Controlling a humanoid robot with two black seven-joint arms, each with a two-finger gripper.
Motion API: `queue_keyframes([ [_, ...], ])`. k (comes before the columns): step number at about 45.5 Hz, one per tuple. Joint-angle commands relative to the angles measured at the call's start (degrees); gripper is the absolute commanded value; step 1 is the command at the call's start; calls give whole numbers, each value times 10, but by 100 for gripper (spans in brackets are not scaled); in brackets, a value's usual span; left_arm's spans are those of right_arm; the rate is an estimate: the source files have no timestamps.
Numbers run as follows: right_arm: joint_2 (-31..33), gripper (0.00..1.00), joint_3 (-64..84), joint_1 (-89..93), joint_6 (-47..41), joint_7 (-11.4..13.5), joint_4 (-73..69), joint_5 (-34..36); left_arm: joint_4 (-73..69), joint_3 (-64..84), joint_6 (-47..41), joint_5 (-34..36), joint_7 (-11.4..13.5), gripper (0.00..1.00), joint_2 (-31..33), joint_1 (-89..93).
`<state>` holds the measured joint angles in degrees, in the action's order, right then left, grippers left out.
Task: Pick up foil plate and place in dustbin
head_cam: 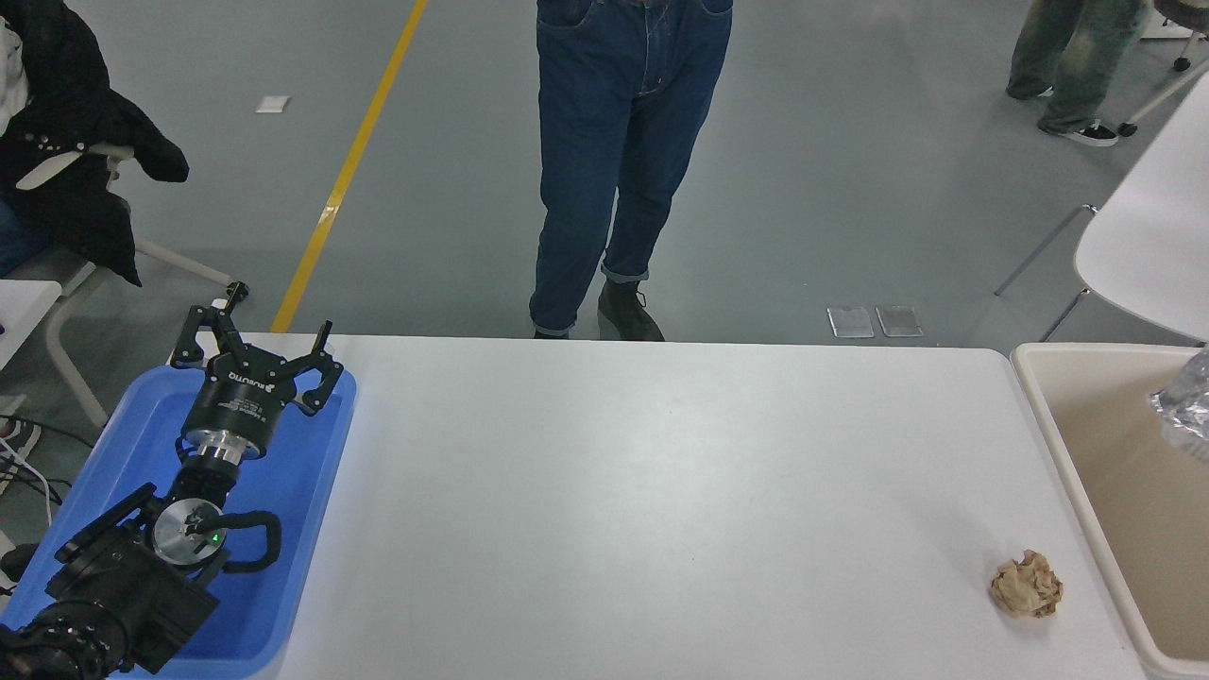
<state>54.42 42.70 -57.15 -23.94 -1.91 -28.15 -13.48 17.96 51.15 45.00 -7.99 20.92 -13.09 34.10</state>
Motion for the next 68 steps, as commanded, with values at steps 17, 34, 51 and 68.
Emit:
queue_keyframes([
  [17,-170,0,-177,235,184,2,226,-1,0,0,0,0,1,100,0,0],
  [34,-174,33,-183,240,216,1,227,0,0,0,0,0,1,100,0,0],
  [51,-188,99,-182,249,304,0,227,0,0,0,0,0,1,100,0,0],
  [68,-186,100,-215,223,304,-5,181,1,0,0,0,0,1,100,0,-1],
])
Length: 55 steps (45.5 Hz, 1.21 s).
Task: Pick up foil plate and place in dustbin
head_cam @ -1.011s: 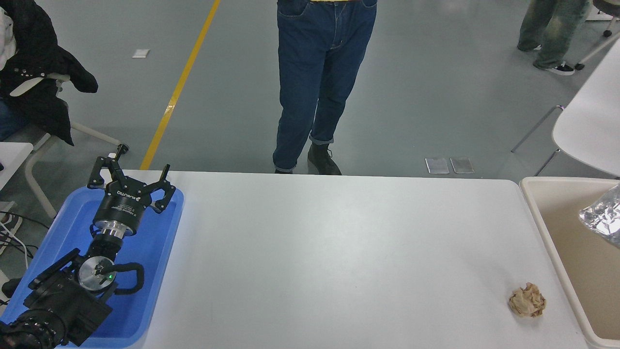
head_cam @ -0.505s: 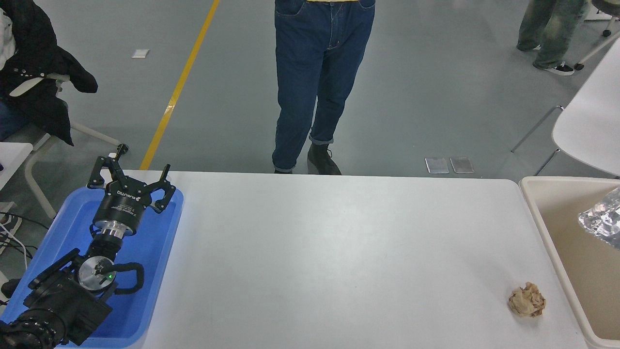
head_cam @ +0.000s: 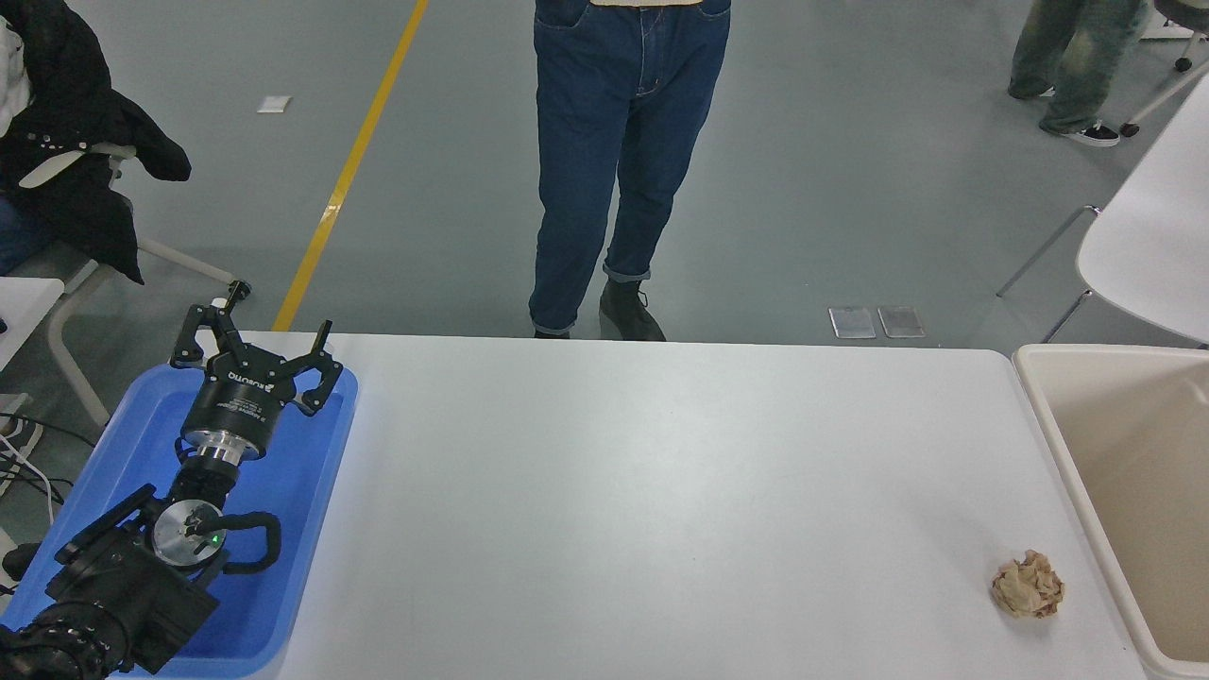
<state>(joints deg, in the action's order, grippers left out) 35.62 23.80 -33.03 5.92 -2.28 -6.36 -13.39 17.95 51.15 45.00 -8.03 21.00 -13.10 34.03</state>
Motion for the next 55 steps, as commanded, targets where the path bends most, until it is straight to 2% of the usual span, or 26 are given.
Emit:
queue_keyframes([
  [1,5,100,-34,-19,6,-1,-47,0,0,0,0,-1,0,100,0,0],
  [4,22,100,-55,-25,6,-2,-76,0,0,0,0,0,0,100,0,0],
  [14,174,100,-63,-89,2,-2,-295,-11,0,0,0,-1,0,100,0,0],
  [19,220,100,-46,-126,-3,-2,-368,-22,0,0,0,-1,0,100,0,1],
  [25,275,100,12,-187,-4,-2,-470,-87,1,0,0,0,-1,100,0,1],
  [32,341,100,89,-290,-5,-2,-606,-194,0,0,0,0,-1,100,0,1],
  [39,358,100,124,-346,-12,-2,-704,-263,1,0,0,0,-2,100,0,1],
  [45,353,100,123,-353,-35,1,-758,-264,1,0,0,0,-2,100,0,2],
  [55,304,100,150,-350,-42,5,-743,-259,0,0,0,-1,0,100,-1,0],
])
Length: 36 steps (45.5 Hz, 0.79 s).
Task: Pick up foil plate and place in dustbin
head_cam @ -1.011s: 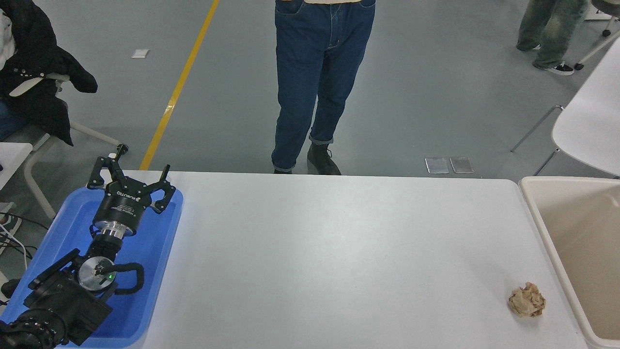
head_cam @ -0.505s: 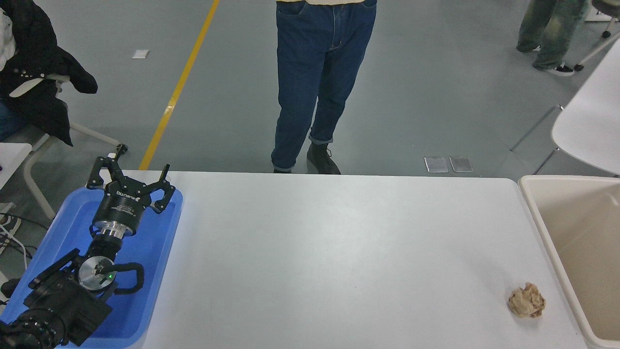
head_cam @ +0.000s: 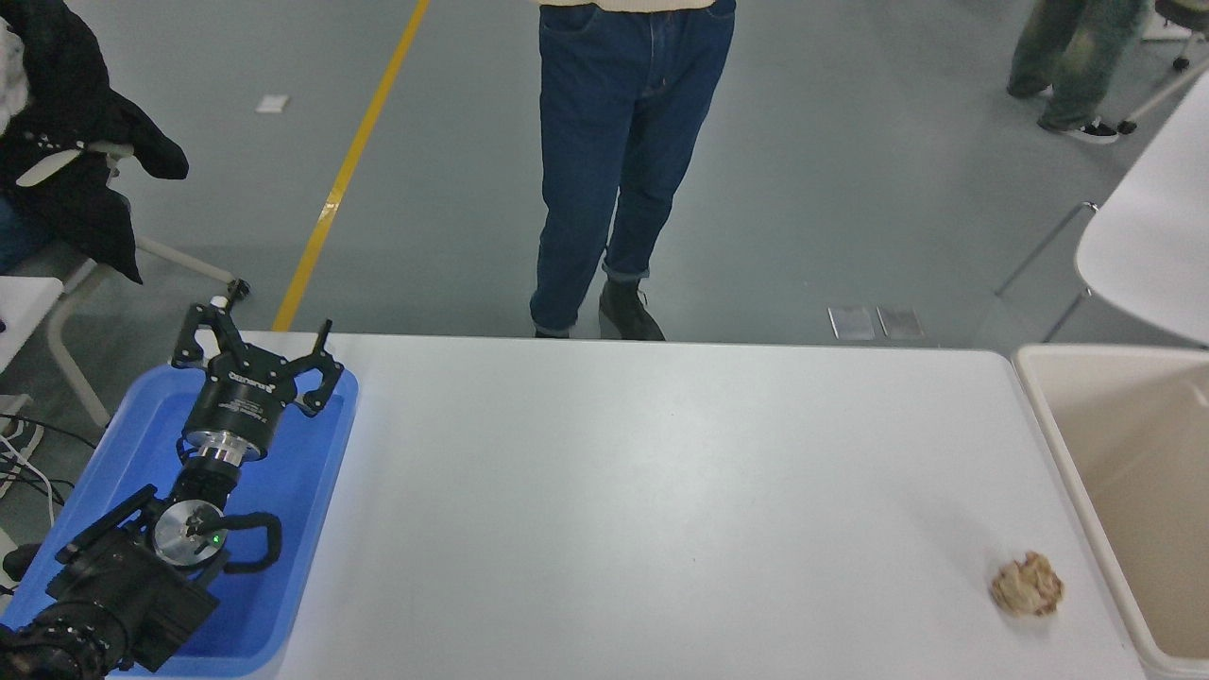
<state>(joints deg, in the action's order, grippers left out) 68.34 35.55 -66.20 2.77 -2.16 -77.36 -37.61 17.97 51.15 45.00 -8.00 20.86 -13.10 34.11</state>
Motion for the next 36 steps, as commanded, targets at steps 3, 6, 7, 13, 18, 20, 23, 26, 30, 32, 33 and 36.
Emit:
queue_keyframes([
  [3,-39,100,39,-16,-11,13,-11,-13,0,0,0,-2,1,100,-1,-1],
  [6,-44,100,44,-14,-10,36,-2,-12,0,0,0,-2,1,100,-1,-1],
  [7,-44,100,45,-12,-10,43,-1,-11,0,0,0,-2,1,100,-1,-1],
  [13,-44,100,72,-16,-9,50,-1,17,0,0,0,-1,1,100,0,0],
  [18,-75,100,144,-41,-5,50,16,52,0,0,0,-1,1,100,0,1],
  [20,-87,100,182,-71,-7,50,18,67,0,0,0,-1,0,100,0,1],
  [23,-109,100,253,-122,-13,50,17,96,0,0,0,-1,0,100,0,1],
  [26,-138,100,329,-182,-16,50,13,122,0,0,0,-1,0,100,0,1],
  [30,-175,100,412,-251,-35,49,6,134,0,0,0,-1,0,100,0,1],
  [32,-190,100,442,-282,-57,49,-1,134,0,0,0,0,0,100,0,1],
  [33,-198,100,454,-297,-71,49,-4,134,0,0,0,-1,0,100,0,1],
  [36,-218,100,477,-344,-135,49,-16,134,0,0,0,-1,0,100,0,1],
])
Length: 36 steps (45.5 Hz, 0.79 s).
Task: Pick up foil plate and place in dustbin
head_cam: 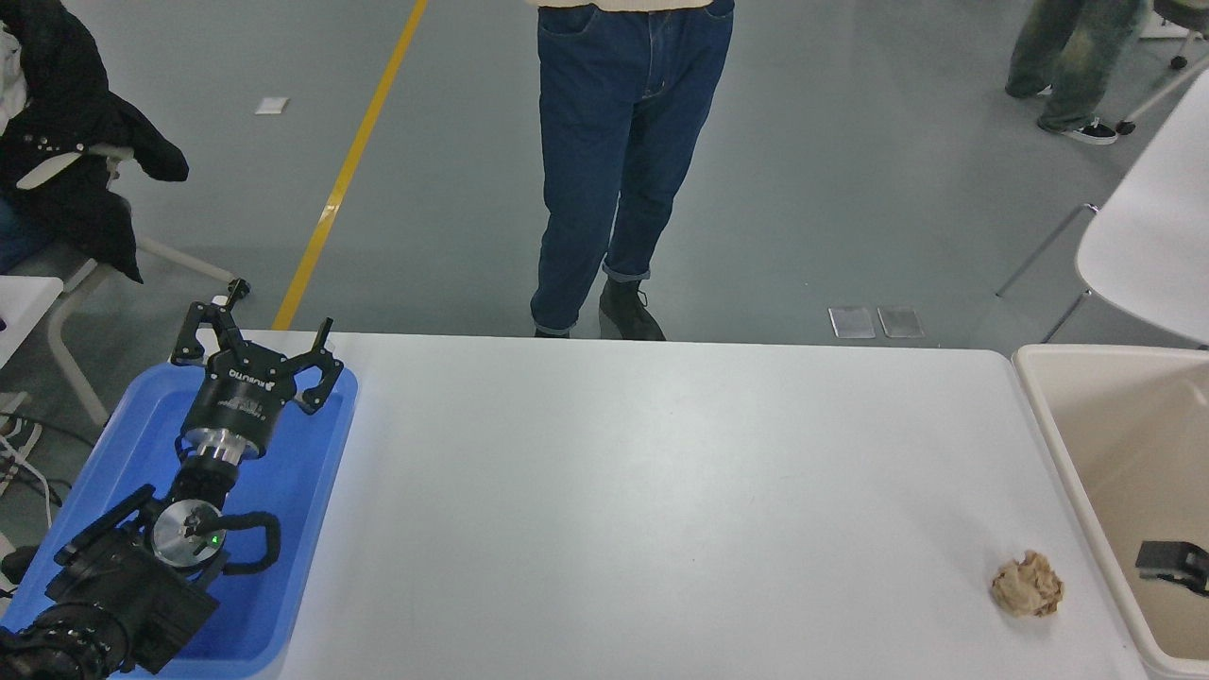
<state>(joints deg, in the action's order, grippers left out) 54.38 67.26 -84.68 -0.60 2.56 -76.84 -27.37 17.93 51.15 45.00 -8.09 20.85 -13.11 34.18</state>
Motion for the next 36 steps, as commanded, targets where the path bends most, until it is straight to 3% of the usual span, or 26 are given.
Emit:
queue_keyframes([
  [1,-86,100,165,-179,-130,3,-24,32,0,0,0,0,0,100,0,0],
  [10,-155,100,189,-358,-444,3,-28,31,0,0,0,0,1,100,-1,-2],
  [19,-240,100,144,-465,-444,-2,-28,36,0,0,0,0,1,100,-1,-2],
  [26,-298,100,134,-502,-444,0,-30,108,-1,0,0,-1,2,100,-1,-2],
  [36,-350,100,133,-518,-444,-1,-29,126,-2,0,0,-1,2,100,-1,-2],
])
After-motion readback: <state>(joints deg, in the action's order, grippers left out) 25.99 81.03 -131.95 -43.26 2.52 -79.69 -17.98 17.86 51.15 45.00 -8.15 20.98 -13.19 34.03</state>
